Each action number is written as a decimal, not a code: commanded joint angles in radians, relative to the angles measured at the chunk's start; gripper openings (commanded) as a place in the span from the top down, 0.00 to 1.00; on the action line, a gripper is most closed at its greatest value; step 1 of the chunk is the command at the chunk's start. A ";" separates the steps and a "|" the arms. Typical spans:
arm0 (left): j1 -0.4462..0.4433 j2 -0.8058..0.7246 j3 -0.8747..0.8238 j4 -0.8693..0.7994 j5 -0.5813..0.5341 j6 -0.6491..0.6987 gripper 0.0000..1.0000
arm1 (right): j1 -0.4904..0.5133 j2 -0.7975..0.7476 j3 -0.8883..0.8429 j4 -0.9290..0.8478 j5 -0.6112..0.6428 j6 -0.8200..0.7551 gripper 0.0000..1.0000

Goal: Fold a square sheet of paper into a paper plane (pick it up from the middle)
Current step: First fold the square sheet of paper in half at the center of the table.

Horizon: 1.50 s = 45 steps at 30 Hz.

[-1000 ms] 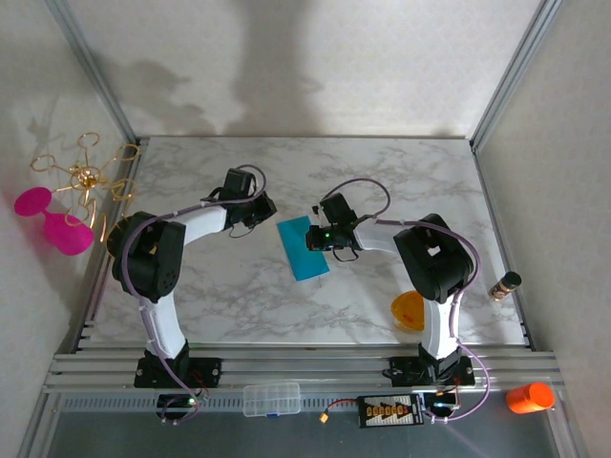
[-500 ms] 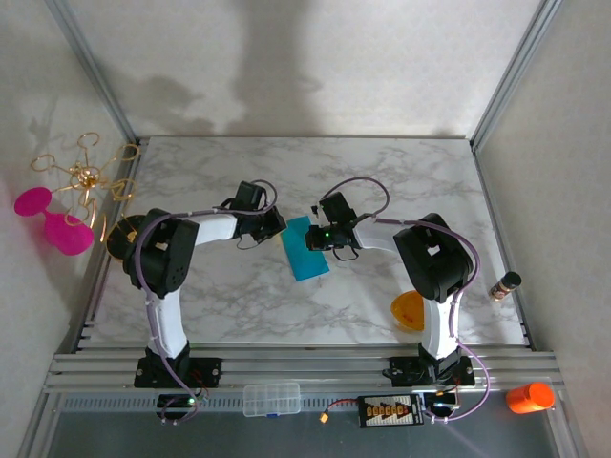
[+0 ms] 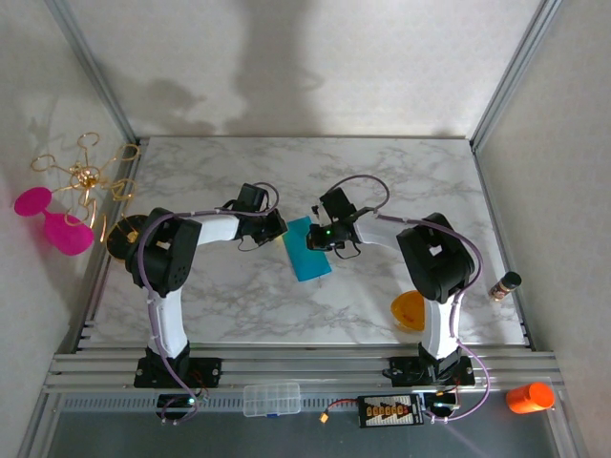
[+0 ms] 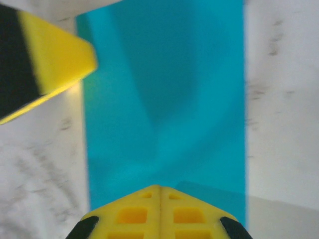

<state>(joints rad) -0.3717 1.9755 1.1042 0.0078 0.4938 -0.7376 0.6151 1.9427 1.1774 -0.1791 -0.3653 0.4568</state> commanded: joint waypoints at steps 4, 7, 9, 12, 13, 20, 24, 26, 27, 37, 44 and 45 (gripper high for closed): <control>-0.010 0.037 -0.012 -0.057 -0.055 -0.014 0.93 | 0.054 -0.011 -0.032 0.139 -0.185 0.122 1.00; -0.012 0.038 -0.015 -0.054 -0.055 -0.019 0.93 | 0.074 0.035 -0.005 0.157 -0.183 0.161 1.00; -0.011 0.037 -0.018 -0.054 -0.056 -0.020 0.93 | 0.074 0.061 0.011 0.164 -0.170 0.177 1.00; -0.011 0.038 -0.025 -0.054 -0.060 -0.019 0.93 | 0.101 0.094 0.034 0.157 -0.144 0.193 1.00; -0.012 0.039 -0.027 -0.054 -0.059 -0.018 0.93 | 0.101 0.103 0.039 0.151 -0.135 0.194 1.00; -0.012 0.047 -0.037 -0.069 -0.082 -0.013 0.93 | 0.106 0.126 0.037 0.076 -0.111 0.158 1.00; -0.011 0.053 -0.037 -0.083 -0.108 -0.007 0.95 | 0.126 0.095 -0.004 0.019 -0.113 0.133 1.00; -0.010 0.057 -0.035 -0.090 -0.119 -0.002 0.95 | 0.130 0.071 -0.044 0.010 -0.116 0.132 1.00; -0.009 0.062 -0.035 -0.091 -0.121 0.000 0.96 | 0.129 0.058 -0.066 0.009 -0.119 0.135 1.00; -0.004 0.075 -0.020 -0.105 -0.123 0.022 0.95 | 0.154 -0.059 -0.237 0.005 -0.165 0.135 1.00; -0.005 0.077 0.056 -0.138 -0.083 0.097 0.93 | 0.162 -0.147 -0.252 0.009 -0.116 0.126 1.00; -0.006 0.076 0.078 -0.147 -0.070 0.115 0.92 | 0.160 -0.165 -0.233 0.017 -0.085 0.127 1.00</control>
<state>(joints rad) -0.3763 1.9968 1.1526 -0.0334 0.4713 -0.6895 0.7654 1.8244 0.9291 -0.0994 -0.4927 0.6067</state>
